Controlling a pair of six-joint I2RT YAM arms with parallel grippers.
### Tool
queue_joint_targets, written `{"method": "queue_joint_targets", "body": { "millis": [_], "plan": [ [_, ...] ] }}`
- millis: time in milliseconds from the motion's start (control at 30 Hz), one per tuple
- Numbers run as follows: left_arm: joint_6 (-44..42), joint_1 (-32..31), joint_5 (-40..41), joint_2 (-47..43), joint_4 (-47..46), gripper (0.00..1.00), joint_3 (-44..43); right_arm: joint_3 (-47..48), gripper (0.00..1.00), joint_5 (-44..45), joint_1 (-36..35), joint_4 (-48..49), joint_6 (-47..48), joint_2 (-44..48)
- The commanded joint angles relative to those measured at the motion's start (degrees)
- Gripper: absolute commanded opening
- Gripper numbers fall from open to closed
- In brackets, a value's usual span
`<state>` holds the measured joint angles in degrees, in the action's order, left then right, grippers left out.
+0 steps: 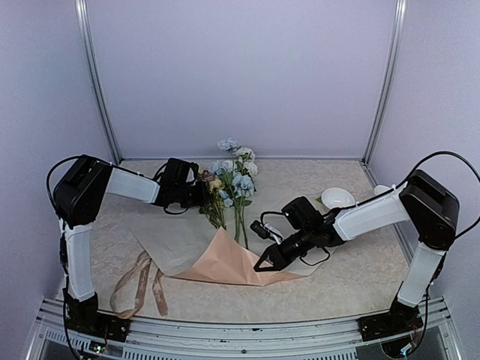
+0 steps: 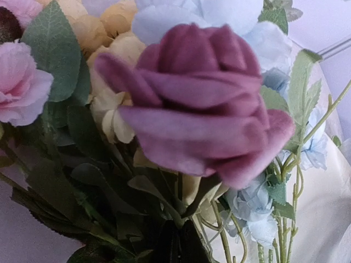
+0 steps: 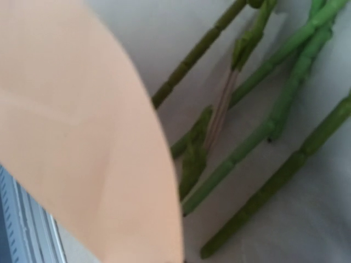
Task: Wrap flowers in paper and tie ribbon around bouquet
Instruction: Adjust the fake flower with the 1/4-folded wrapping paper.
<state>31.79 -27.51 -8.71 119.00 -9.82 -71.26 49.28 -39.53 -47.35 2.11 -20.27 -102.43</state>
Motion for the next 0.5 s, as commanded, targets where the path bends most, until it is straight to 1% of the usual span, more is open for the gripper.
{"method": "queue_joint_targets", "body": {
  "millis": [0, 33, 67, 100, 167, 267, 333, 400, 467],
  "plan": [
    [-5.3, -1.4, -2.5, 3.1, 4.9, 0.03, -4.2, -0.9, 0.0, 2.9, -0.5, 1.4, -1.8, -0.8],
    [-5.8, -1.5, -2.5, 3.1, 5.3, 0.06, -4.7, -1.1, 0.0, 3.3, -0.5, 1.4, -2.2, -0.9],
    [-6.3, -1.5, -2.6, 3.0, 5.8, 0.11, -5.0, -1.1, 0.0, 3.6, -0.5, 1.5, -2.7, -1.0],
    [-6.8, -1.4, -2.6, 2.6, 6.4, 0.21, -5.2, -1.3, 0.0, 3.9, -0.5, 1.6, -3.2, -1.2],
    [-7.6, -1.1, -1.5, 1.0, 8.1, 0.31, -5.4, -1.4, 0.0, 4.1, -0.5, 1.9, -4.1, -1.5],
    [-9.5, -0.8, 2.5, -3.4, 10.7, 0.46, -4.4, -1.9, 0.0, 4.5, -0.5, 2.6, -5.3, -1.5],
    [-11.7, -0.8, 4.9, -7.9, 12.6, 0.56, -3.6, -2.2, 0.0, 5.2, -0.5, 2.7, -5.6, -1.3],
    [-14.0, -1.0, 5.9, -11.8, 14.8, 0.62, -3.0, -2.4, 0.0, 5.5, -0.5, 2.8, -7.6, -1.4],
    [-15.1, -1.9, 7.0, -15.9, 17.8, 0.63, -2.5, -2.7, 0.0, 5.8, -0.5, 2.6, -8.2, -1.5]
  ]
}}
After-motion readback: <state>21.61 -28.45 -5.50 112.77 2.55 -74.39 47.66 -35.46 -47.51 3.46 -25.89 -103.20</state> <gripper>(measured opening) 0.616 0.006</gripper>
